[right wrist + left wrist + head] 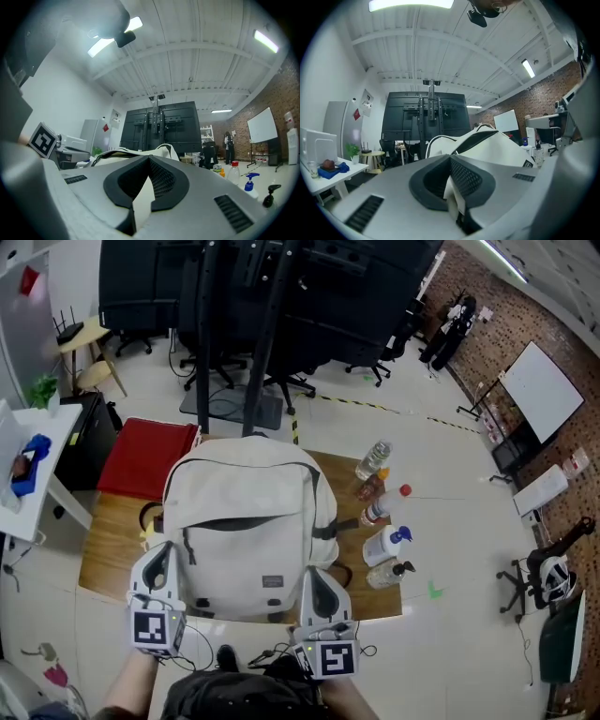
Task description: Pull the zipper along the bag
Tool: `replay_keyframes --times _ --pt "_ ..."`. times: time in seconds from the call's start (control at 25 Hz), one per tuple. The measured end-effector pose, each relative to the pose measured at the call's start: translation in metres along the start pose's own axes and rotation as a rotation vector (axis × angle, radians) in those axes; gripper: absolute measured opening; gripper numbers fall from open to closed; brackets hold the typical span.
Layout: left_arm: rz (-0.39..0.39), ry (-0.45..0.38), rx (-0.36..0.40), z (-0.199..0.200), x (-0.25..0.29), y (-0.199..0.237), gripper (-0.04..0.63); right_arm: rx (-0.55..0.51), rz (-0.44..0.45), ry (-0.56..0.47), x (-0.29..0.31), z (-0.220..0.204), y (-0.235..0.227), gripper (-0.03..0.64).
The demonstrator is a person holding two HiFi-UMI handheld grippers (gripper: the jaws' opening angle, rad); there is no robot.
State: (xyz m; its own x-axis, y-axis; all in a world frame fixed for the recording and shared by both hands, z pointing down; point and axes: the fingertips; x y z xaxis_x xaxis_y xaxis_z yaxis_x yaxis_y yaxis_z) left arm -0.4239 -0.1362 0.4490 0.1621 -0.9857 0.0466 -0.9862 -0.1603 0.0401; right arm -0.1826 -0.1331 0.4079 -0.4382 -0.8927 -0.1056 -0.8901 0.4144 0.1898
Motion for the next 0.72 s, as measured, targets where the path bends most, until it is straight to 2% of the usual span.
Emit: replay_keyframes --times 0.24,0.44,0.56,0.72 --pt "0.019 0.001 -0.031 -0.001 -0.004 -0.006 0.025 0.016 0.01 0.029 -0.014 -0.006 -0.006 -0.003" --pt "0.071 0.013 -0.012 0.004 -0.001 -0.018 0.025 -0.008 -0.003 -0.008 -0.013 -0.01 -0.037 -0.003" --pt "0.104 0.02 0.005 0.011 0.001 -0.023 0.025 0.01 0.015 -0.014 -0.007 -0.015 -0.051 -0.002" --pt "0.147 0.068 0.013 0.009 0.001 -0.025 0.025 0.04 0.052 -0.021 0.0 -0.02 -0.054 -0.003"
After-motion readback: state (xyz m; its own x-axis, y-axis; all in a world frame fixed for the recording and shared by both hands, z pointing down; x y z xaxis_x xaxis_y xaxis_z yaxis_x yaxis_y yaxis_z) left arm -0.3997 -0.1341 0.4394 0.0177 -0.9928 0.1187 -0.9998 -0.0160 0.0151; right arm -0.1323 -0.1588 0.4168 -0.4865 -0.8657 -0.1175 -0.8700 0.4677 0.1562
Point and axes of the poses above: the fingertips, and each gripper's own axes: x forward along the fingers, y to its left, z out of its top, and after that the axes turned 8 degrees about -x, right-handed
